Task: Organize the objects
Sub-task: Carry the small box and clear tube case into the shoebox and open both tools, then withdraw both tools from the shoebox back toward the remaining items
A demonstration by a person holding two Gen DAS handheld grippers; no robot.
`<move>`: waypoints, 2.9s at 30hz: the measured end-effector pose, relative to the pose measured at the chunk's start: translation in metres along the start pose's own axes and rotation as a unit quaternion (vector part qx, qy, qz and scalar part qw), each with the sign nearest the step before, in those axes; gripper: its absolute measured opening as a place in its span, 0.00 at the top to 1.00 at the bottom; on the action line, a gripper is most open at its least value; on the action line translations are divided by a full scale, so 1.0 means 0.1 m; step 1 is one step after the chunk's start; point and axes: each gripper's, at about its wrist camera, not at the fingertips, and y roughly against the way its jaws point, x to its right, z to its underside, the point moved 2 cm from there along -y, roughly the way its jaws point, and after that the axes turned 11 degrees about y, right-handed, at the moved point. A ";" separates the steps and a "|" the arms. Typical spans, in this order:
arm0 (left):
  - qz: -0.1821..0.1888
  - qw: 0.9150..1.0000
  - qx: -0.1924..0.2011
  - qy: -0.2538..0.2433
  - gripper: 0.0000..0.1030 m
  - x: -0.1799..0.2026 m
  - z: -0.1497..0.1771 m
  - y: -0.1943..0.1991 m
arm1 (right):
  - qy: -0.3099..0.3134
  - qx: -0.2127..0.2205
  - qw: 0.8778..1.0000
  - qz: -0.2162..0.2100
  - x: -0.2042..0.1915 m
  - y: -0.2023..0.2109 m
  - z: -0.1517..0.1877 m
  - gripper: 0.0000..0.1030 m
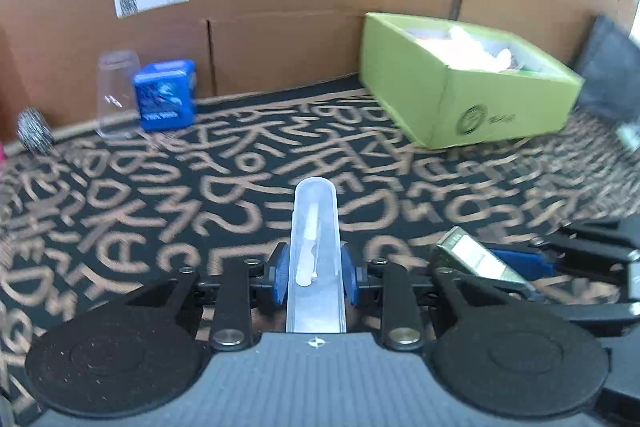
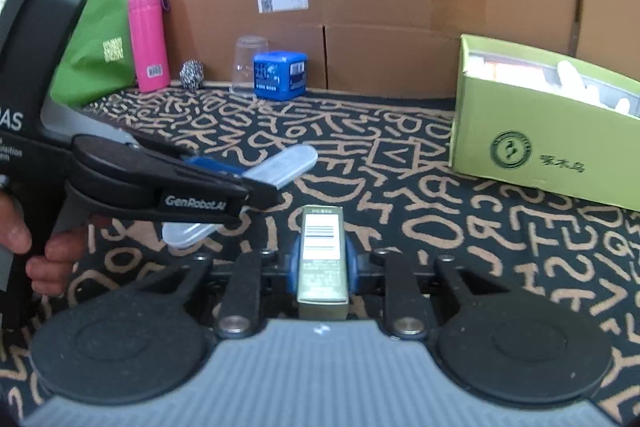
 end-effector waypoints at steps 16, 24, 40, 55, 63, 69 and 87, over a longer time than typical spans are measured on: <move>0.120 0.991 0.050 -0.027 0.72 1.07 -0.90 0.09 | -0.017 0.069 0.987 0.141 1.06 0.76 -0.40 0.79; 0.136 0.990 0.032 -0.010 0.72 1.67 -1.41 -0.46 | -0.032 0.052 0.972 0.226 1.91 0.53 -0.57 0.79; 0.132 0.989 0.051 0.052 0.18 1.89 -1.50 -1.19 | -0.046 0.017 0.970 0.236 2.55 -0.21 -0.39 0.36; 0.054 0.995 0.067 0.057 0.12 1.33 -1.27 -0.73 | -0.049 0.086 0.963 0.252 2.20 0.29 -0.38 0.00; 0.001 0.997 0.060 0.056 0.10 0.88 -1.05 -0.36 | -0.037 0.096 0.975 0.198 1.71 0.43 -0.43 0.00; -0.019 0.996 0.049 0.067 0.10 0.48 -0.91 -0.19 | -0.027 0.104 0.982 0.156 1.27 0.42 -0.55 0.00; -0.121 0.982 0.048 0.137 0.10 -1.34 -0.71 0.12 | 0.069 0.052 0.996 -0.017 -0.11 -0.69 -0.91 0.00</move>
